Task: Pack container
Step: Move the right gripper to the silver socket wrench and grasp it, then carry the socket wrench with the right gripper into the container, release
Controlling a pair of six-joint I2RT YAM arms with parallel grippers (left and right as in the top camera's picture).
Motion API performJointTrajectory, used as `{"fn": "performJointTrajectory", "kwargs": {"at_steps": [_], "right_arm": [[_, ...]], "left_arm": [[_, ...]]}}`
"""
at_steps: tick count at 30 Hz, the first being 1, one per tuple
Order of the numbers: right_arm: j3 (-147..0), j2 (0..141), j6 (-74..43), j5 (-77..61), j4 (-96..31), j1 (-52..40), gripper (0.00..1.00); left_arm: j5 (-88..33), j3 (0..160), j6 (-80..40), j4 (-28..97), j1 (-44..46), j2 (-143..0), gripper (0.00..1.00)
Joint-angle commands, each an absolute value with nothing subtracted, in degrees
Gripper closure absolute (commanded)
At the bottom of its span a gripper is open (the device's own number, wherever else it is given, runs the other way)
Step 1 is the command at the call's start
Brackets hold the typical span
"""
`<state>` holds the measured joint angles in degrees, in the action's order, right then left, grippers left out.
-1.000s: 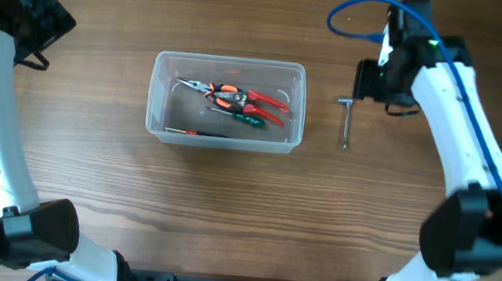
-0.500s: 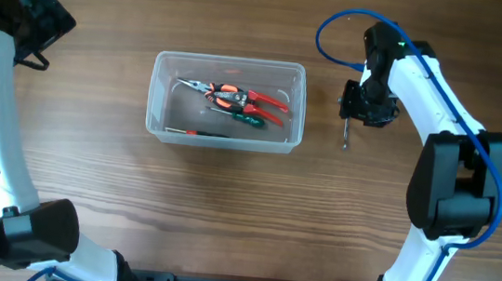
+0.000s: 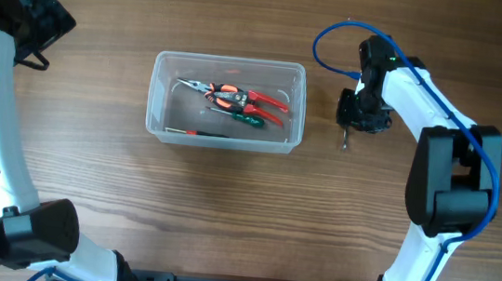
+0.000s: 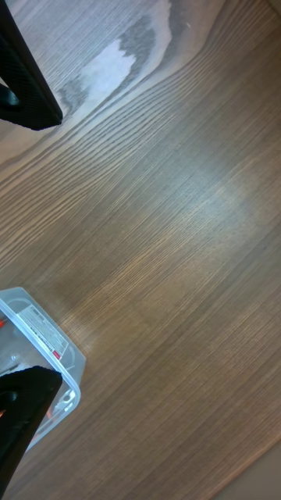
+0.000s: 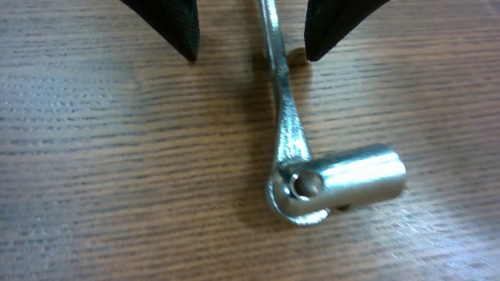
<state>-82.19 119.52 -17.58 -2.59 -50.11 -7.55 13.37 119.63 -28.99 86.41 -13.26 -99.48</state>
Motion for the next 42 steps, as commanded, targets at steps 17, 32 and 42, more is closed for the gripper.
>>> {"fn": "performJointTrajectory", "kwargs": {"at_steps": [17,32,42], "right_arm": [[-81.7,119.9,-14.4,-0.3,-50.9,-7.7,0.96],[-104.2,96.1,-0.6,-16.7,-53.1,-18.9,0.96],[-100.7,103.5,33.7,-18.1,-56.4,-36.9,0.96]], "left_arm": [[12.9,119.6,-28.7,86.4,-13.5,-99.7,0.0],[12.9,119.6,-28.7,86.4,-13.5,-99.7,0.0],[12.9,119.6,-28.7,86.4,-13.5,-99.7,0.0]]}}
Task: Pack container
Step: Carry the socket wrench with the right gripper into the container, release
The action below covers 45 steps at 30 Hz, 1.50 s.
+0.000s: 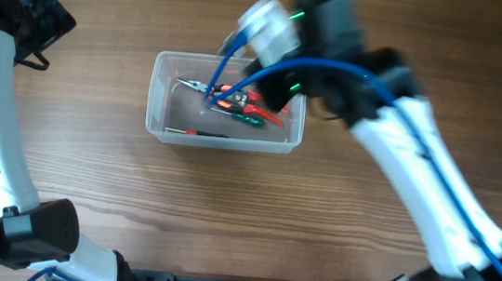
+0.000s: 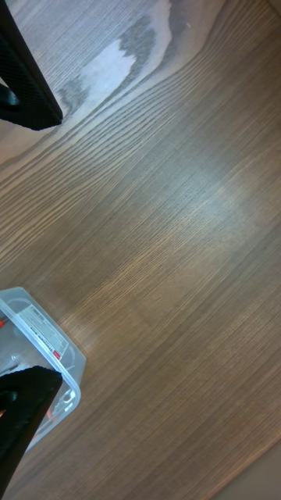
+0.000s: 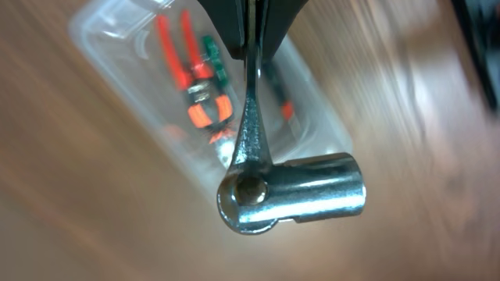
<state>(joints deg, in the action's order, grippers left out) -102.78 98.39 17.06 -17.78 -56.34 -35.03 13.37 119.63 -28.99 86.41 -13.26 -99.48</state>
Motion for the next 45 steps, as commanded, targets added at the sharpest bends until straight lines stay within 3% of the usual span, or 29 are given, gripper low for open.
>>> {"fn": "performJointTrajectory", "kwargs": {"at_steps": [1,8,34,36,37,38,42,45], "right_arm": [[-100.7,105.3,36.4,-17.1,-56.3,-37.2,0.96],[-100.7,116.7,45.1,-15.6,-52.5,-37.3,0.96],[-100.7,128.4,42.6,-12.9,-43.9,-41.9,0.96],[-100.7,128.4,41.8,-12.9,-43.7,-41.9,0.83],[-100.7,128.4,41.8,-12.9,-43.7,-41.9,0.65],[-100.7,128.4,41.8,-12.9,-43.7,-41.9,0.55],[-101.6,128.2,36.2,-10.8,-43.8,-41.9,0.55],[-104.6,127.3,28.4,-5.6,-46.6,-41.7,0.62]], "left_arm": [[12.9,119.6,-28.7,86.4,-13.5,-99.7,0.0],[12.9,119.6,-28.7,86.4,-13.5,-99.7,0.0],[12.9,119.6,-28.7,86.4,-13.5,-99.7,0.0],[12.9,119.6,-28.7,86.4,-13.5,-99.7,0.0],[12.9,119.6,-28.7,86.4,-13.5,-99.7,0.0],[12.9,119.6,-28.7,86.4,-13.5,-99.7,0.0],[12.9,119.6,-28.7,86.4,-13.5,-99.7,0.0],[12.9,119.6,-28.7,86.4,-13.5,-99.7,0.0]]}}
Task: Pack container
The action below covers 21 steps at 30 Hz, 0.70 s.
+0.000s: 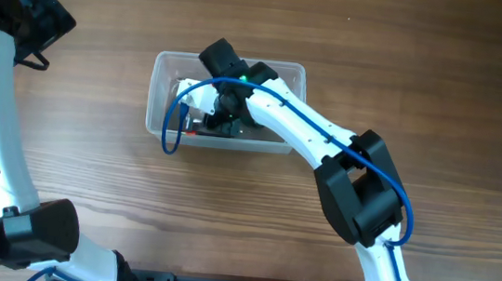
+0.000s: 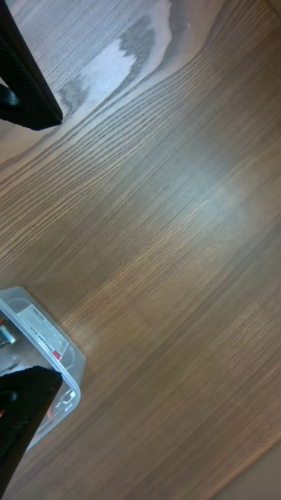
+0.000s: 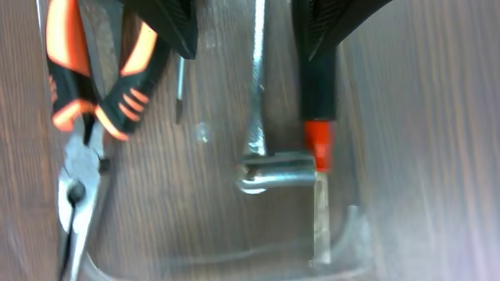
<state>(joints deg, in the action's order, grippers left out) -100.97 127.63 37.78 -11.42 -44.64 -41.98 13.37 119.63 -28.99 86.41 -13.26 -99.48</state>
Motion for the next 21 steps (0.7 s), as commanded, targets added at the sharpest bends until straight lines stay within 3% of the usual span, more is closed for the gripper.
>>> {"fn": "performJointTrajectory", "kwargs": {"at_steps": [1,8,16,17,21], "right_arm": [[-105.8,126.4,26.3,-4.1,-48.1,-41.5,0.6],[-114.7,114.4,20.5,5.1,-56.8,-38.7,0.5],[-115.2,95.4,22.5,12.2,-51.9,-37.5,0.34],[-115.2,93.3,22.5,12.2,-51.4,-37.6,0.0],[-115.2,86.1,22.4,12.2,-50.8,-37.6,0.0]], "left_arm": [[12.9,119.6,-28.7,86.4,-13.5,-99.7,0.0],[12.9,119.6,-28.7,86.4,-13.5,-99.7,0.0],[12.9,119.6,-28.7,86.4,-13.5,-99.7,0.0],[12.9,119.6,-28.7,86.4,-13.5,-99.7,0.0],[12.9,119.6,-28.7,86.4,-13.5,-99.7,0.0]]}}
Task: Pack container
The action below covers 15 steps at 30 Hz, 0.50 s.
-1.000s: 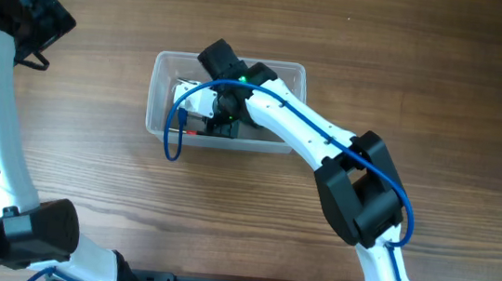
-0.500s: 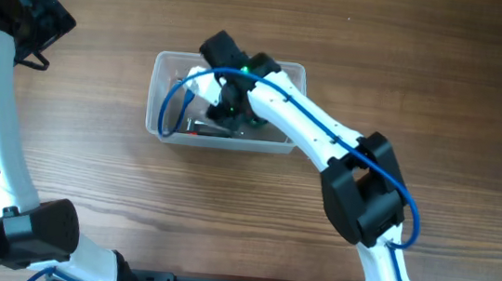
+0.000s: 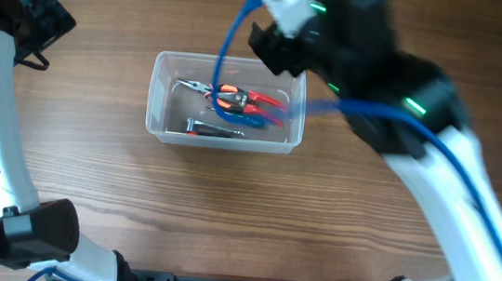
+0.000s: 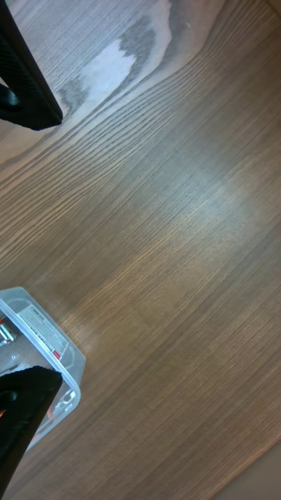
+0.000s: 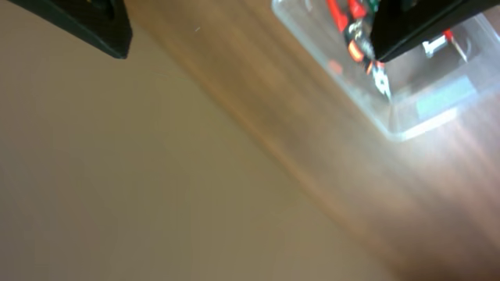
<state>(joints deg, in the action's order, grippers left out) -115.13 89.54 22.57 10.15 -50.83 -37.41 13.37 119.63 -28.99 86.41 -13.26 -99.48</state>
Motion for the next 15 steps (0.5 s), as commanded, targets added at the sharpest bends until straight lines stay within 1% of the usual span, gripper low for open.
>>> {"fn": "performJointTrajectory", "kwargs": {"at_steps": [1,6,10,13,15], "right_arm": [[-115.2,84.6,22.3,11.9,-50.9,-37.6,0.0],[-115.2,78.7,22.3,4.9,-52.7,-37.6,0.0],[-115.2,77.3,22.3,-10.0,-54.3,-37.6,0.0],[-115.2,77.4,22.8,-11.4,-58.4,-37.6,0.0],[-115.2,77.4,23.4,-9.8,-61.8,-37.6,0.0]], "left_arm": [[12.9,119.6,-28.7,86.4,-13.5,-99.7,0.0],[12.9,119.6,-28.7,86.4,-13.5,-99.7,0.0],[12.9,119.6,-28.7,86.4,-13.5,-99.7,0.0],[12.9,119.6,-28.7,86.4,-13.5,-99.7,0.0],[12.9,119.6,-28.7,86.4,-13.5,-99.7,0.0]]}}
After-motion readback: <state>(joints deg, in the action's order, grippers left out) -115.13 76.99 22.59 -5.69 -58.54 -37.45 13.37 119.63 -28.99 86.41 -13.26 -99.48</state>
